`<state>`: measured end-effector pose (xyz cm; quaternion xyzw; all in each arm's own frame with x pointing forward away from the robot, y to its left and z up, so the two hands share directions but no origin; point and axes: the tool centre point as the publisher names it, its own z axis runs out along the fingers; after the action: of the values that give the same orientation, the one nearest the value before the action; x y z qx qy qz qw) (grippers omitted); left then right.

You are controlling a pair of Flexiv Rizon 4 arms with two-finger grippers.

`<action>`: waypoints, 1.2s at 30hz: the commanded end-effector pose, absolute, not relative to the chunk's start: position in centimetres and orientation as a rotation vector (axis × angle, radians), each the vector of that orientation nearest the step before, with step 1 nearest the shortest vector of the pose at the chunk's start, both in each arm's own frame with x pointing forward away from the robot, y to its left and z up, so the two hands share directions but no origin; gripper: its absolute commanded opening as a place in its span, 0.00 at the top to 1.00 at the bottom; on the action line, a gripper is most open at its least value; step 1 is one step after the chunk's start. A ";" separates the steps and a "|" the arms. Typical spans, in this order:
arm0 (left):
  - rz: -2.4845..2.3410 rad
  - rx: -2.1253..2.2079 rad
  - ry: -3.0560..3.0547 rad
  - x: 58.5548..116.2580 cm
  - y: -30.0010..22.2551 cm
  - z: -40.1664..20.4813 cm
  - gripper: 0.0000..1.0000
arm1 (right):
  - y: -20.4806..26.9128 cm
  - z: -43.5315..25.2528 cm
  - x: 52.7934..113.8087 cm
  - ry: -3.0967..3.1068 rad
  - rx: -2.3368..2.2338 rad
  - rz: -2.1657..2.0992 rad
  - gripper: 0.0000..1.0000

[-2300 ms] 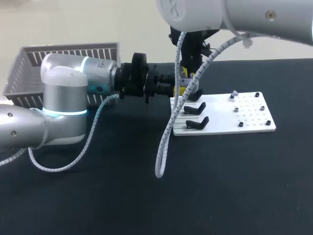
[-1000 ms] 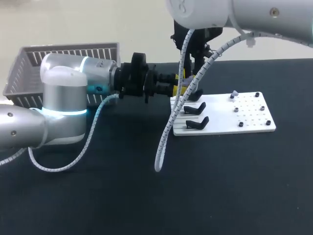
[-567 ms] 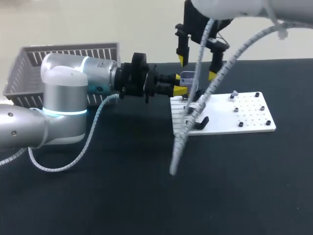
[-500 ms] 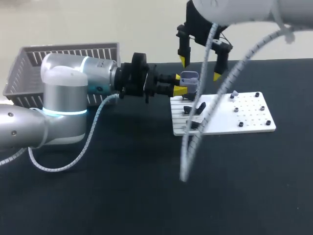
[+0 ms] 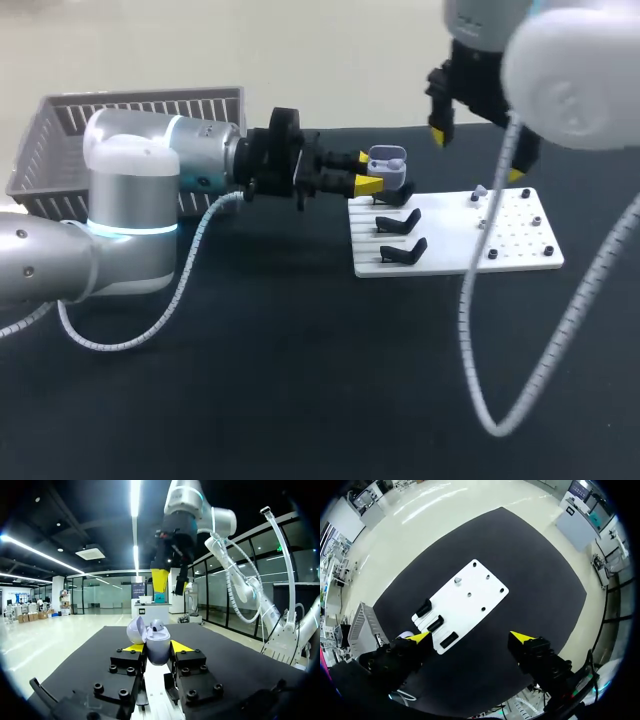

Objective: Pick up each earbud case from the left stands, insert the matching earbuds, close the lid, and place the case in the box.

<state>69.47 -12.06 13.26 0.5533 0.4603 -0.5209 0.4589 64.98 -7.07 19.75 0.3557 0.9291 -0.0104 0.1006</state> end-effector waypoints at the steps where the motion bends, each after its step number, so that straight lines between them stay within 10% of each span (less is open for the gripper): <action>1: -1.281 1.361 1.133 69.5 -12.1 13.2 1.00 | -9.7 18.5 65.7 2.702 0.973 0.321 0.00; 36: -1.281 1.361 1.133 69.5 -12.1 13.2 1.00 | -12.0 14.3 70.7 2.794 0.714 0.132 0.00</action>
<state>69.47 -12.06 13.26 0.5533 0.4604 -0.5209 0.4589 69.61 -12.83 15.14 0.2448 0.9599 0.0586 0.1233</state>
